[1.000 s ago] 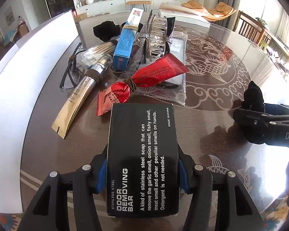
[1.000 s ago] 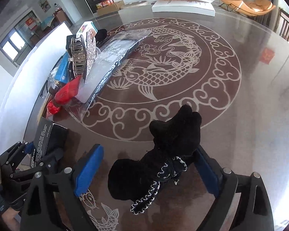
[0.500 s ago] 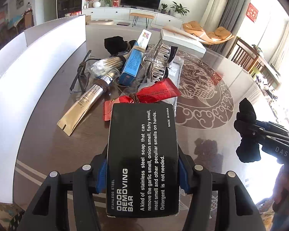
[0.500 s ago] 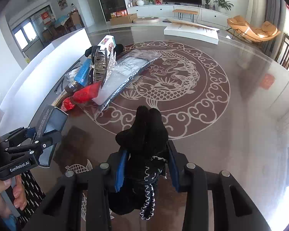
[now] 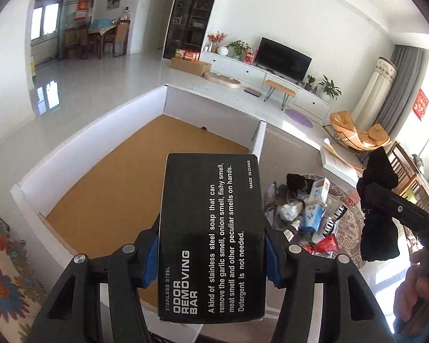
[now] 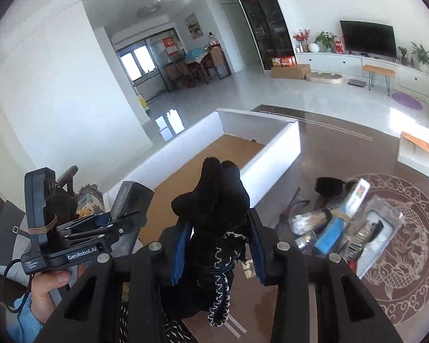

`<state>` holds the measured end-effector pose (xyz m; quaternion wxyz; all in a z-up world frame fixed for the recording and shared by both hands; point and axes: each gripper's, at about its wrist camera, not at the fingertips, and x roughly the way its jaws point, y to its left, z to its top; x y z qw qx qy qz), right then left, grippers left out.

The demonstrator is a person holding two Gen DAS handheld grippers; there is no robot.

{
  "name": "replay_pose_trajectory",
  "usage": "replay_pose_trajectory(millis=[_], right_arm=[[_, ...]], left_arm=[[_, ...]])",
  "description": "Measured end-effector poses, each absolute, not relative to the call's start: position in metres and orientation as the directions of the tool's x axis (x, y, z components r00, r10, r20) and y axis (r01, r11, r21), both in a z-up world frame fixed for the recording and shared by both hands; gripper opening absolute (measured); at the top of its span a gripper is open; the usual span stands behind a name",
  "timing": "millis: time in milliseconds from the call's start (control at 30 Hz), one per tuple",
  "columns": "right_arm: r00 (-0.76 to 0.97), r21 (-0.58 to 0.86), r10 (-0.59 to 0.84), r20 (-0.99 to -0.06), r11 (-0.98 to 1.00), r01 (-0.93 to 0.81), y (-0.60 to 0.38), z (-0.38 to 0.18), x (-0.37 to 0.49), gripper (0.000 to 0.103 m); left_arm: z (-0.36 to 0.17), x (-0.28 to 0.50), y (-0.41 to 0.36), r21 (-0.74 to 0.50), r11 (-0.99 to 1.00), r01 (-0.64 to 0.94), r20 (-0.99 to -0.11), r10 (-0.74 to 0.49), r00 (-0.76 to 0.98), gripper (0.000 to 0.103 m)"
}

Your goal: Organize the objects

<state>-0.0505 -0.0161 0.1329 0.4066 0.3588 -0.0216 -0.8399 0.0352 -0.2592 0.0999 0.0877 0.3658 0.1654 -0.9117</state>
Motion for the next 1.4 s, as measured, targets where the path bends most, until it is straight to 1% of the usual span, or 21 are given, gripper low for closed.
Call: replay_pose_trajectory(millis=[133,267,300,333,367,400,433,500,533,600,700,733,767,800,833,867,967,1067,1133,1267,1400], right_arm=[[-0.33,0.317,-0.739,-0.587,-0.585,0.747,-0.113,0.137,-0.052,0.039],[-0.286,0.304,-0.709,-0.644,-0.581,0.755,-0.178,0.106,-0.062,0.04],[-0.277,0.301,-0.691,-0.667,-0.59,0.749,-0.188,0.096,-0.065,0.047],[-0.264,0.301,-0.676,-0.688,-0.596,0.744,-0.195,0.087,-0.069,0.066],[-0.255,0.304,-0.664,-0.703,-0.604,0.737,-0.199,0.08,-0.072,0.078],[-0.254,0.312,-0.66,-0.707,-0.612,0.727,-0.196,0.075,-0.074,0.095],[-0.257,0.322,-0.669,-0.697,-0.614,0.721,-0.19,0.074,-0.073,0.099],[-0.29,0.311,-0.673,-0.68,-0.623,0.717,-0.171,0.074,-0.07,0.102],[-0.317,0.289,-0.665,-0.677,-0.636,0.716,-0.16,0.074,-0.067,0.103],[-0.379,0.239,-0.639,-0.669,-0.669,0.704,-0.132,0.073,-0.062,0.103],[-0.478,0.164,-0.583,-0.657,-0.729,0.665,-0.077,0.066,-0.053,0.103],[-0.502,0.15,-0.57,-0.65,-0.744,0.651,-0.055,0.061,-0.053,0.103],[-0.525,0.151,-0.561,-0.64,-0.762,0.63,-0.03,0.058,-0.052,0.103],[-0.56,0.12,-0.513,-0.65,-0.798,0.591,-0.006,0.051,-0.051,0.103],[-0.586,0.084,-0.458,-0.668,-0.83,0.552,0.017,0.043,-0.052,0.103],[-0.603,0.076,-0.423,-0.676,-0.855,0.514,0.043,0.035,-0.051,0.103],[-0.638,0.082,-0.323,-0.699,-0.923,0.377,0.123,0.018,-0.052,0.103],[-0.63,0.0,-0.16,-0.76,-0.969,0.246,0.184,-0.005,-0.048,0.103],[-0.617,-0.044,-0.089,-0.782,-0.98,0.196,0.216,-0.024,-0.039,0.103],[-0.57,-0.026,-0.068,-0.819,-0.987,0.156,0.244,-0.053,-0.027,0.103],[-0.575,-0.01,-0.082,-0.814,-0.988,0.156,0.241,-0.064,-0.021,0.103]], left_arm=[[0.087,0.023,-0.317,-0.2,-0.898,0.392,-0.746,-0.12,-0.655,0.057],[0.059,0.007,-0.341,-0.148,-0.888,0.436,-0.805,-0.148,-0.574,0.058],[0.052,0.003,-0.343,-0.129,-0.886,0.445,-0.819,-0.158,-0.552,0.059],[0.048,0.0,-0.344,-0.107,-0.886,0.452,-0.826,-0.174,-0.536,0.06],[0.044,-0.001,-0.344,-0.083,-0.887,0.455,-0.83,-0.192,-0.524,0.062],[0.044,0.0,-0.342,-0.06,-0.887,0.458,-0.828,-0.212,-0.52,0.069],[0.046,0.003,-0.339,-0.043,-0.888,0.459,-0.816,-0.233,-0.529,0.076],[0.053,0.01,-0.327,-0.035,-0.893,0.448,-0.783,-0.254,-0.567,0.086],[0.058,0.014,-0.319,-0.041,-0.898,0.438,-0.77,-0.251,-0.587,0.089],[0.067,0.02,-0.293,-0.074,-0.915,0.398,-0.745,-0.214,-0.631,0.089],[0.082,0.03,-0.233,-0.138,-0.945,0.298,-0.712,-0.115,-0.693,0.091],[0.083,0.032,-0.21,-0.123,-0.948,0.293,-0.709,-0.122,-0.695,0.094],[0.081,0.031,-0.185,-0.146,-0.958,0.248,-0.704,-0.075,-0.706,0.099],[0.077,0.032,-0.162,-0.194,-0.965,0.177,-0.701,0.01,-0.713,0.103],[0.072,0.032,-0.138,-0.237,-0.965,0.112,-0.696,0.088,-0.713,0.103],[0.065,0.033,-0.117,-0.254,-0.964,0.075,-0.697,0.128,-0.705,0.103],[0.04,0.029,-0.058,-0.232,-0.973,-0.005,-0.722,0.175,-0.67,0.103],[0.013,0.017,-0.016,-0.2,-0.978,-0.055,-0.765,0.191,-0.615,0.103],[0.0,0.01,-0.001,-0.176,-0.982,-0.073,-0.777,0.184,-0.602,0.103],[-0.018,0.006,0.015,-0.104,-0.991,-0.086,-0.796,0.135,-0.59,0.103],[-0.029,0.004,0.015,-0.074,-0.994,-0.074,-0.806,0.103,-0.583,0.103]])
